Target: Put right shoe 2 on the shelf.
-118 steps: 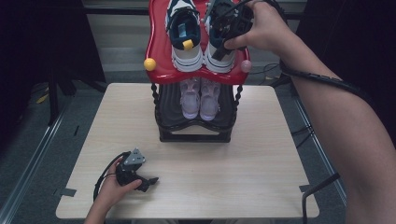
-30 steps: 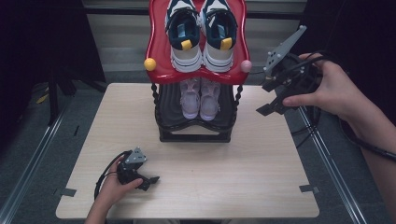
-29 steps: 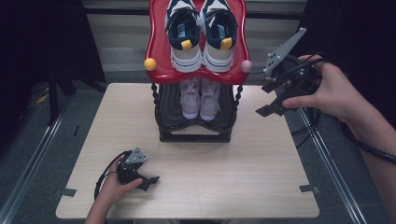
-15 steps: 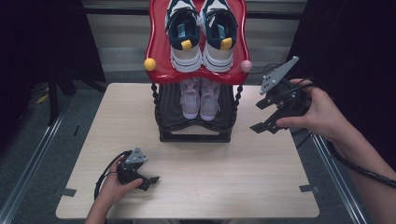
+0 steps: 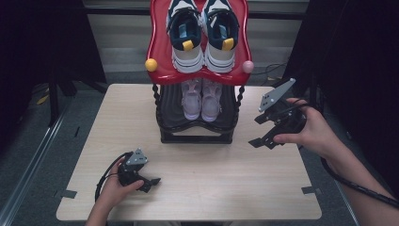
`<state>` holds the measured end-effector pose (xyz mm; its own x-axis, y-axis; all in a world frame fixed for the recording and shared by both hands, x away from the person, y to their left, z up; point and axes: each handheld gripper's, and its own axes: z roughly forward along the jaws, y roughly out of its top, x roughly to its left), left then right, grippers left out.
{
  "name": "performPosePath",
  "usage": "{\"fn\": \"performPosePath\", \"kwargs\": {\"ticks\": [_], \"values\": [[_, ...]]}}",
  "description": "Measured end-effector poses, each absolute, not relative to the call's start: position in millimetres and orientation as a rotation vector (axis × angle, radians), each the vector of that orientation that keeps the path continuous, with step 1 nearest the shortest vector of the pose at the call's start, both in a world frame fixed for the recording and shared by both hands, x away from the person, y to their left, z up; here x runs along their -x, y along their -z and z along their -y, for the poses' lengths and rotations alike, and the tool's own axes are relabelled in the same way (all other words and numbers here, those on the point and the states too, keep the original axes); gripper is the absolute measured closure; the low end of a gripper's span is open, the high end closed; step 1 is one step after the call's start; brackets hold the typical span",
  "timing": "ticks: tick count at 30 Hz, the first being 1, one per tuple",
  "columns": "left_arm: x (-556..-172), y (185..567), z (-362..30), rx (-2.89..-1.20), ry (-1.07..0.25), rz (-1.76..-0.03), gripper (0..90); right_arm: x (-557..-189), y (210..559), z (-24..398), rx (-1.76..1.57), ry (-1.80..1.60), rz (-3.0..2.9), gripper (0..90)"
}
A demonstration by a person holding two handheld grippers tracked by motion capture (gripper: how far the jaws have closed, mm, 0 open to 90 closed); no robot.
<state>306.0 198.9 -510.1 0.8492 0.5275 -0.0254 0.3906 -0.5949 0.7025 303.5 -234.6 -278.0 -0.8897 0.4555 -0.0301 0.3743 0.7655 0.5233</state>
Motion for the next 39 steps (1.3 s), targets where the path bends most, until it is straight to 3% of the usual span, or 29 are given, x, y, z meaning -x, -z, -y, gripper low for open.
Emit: {"fn": "performPosePath", "kwargs": {"ticks": [39], "values": [[-305.8,510.2,-198.8,-2.279,-0.237,-0.666,0.0,-282.1,428.3,242.9,-0.816,-0.866,-2.825,17.6]]}}
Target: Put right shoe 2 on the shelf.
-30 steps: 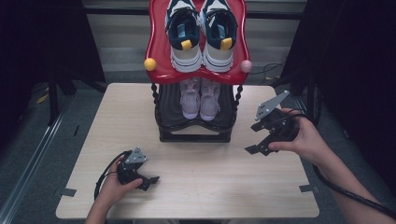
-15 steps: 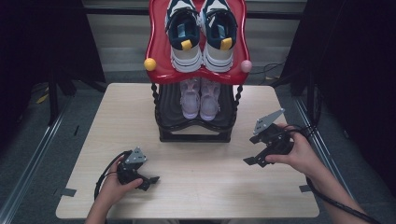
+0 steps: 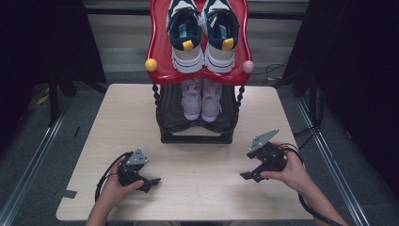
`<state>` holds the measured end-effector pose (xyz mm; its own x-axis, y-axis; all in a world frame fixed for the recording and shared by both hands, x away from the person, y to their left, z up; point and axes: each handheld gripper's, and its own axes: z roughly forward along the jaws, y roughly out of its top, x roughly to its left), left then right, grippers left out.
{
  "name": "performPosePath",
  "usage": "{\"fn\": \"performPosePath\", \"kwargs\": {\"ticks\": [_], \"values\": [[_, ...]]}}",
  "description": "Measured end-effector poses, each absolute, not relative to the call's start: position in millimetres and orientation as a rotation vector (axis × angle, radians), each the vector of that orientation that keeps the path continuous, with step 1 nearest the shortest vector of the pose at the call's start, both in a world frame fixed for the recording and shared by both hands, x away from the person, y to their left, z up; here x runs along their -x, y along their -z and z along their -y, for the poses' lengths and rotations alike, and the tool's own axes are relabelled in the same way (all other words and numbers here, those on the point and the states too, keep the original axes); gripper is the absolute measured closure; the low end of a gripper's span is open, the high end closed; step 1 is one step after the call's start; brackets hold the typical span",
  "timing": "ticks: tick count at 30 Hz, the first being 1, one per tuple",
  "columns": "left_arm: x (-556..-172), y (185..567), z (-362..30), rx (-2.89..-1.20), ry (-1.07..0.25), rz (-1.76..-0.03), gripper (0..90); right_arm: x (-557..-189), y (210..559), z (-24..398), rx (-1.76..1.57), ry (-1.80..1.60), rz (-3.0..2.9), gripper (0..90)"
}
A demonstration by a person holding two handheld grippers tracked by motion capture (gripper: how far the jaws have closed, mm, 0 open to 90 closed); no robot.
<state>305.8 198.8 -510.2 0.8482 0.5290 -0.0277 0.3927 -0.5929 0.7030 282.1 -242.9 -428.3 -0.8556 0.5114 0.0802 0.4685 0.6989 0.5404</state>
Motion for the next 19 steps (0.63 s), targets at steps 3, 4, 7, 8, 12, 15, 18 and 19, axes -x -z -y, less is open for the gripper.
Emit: {"fn": "performPosePath", "kwargs": {"ticks": [3,4,7,8,12,15,18,19], "values": [[-305.8,510.2,-198.8,-2.279,-0.237,-0.666,0.0,-279.1,440.3,243.4,-0.82,-0.873,-2.811,17.5],[-305.8,510.2,-198.8,-2.279,-0.237,-0.666,0.0,-278.5,442.7,243.2,-0.82,-0.866,-2.81,17.5],[-305.8,510.2,-198.8,-2.279,-0.237,-0.666,0.0,-275.5,451.1,243.1,-0.823,-0.881,-2.784,17.5],[-305.8,510.2,-198.8,-2.279,-0.237,-0.666,0.0,-273.9,453.6,243.0,-0.849,-0.896,-2.787,17.3],[-305.8,510.2,-198.8,-2.279,-0.237,-0.667,0.0,-270.8,465.9,242.7,-0.835,-0.904,-2.767,15.6],[-305.8,510.2,-198.8,-2.279,-0.237,-0.666,0.0,-269.0,471.6,242.1,-0.834,-0.884,-2.764,15.6],[-305.8,510.2,-198.8,-2.279,-0.237,-0.666,0.0,-267.1,476.4,242.1,-0.832,-0.887,-2.742,15.6],[-305.8,510.2,-198.8,-2.279,-0.237,-0.666,0.0,-267.0,478.2,242.2,-0.831,-0.887,-2.737,15.6]]}}
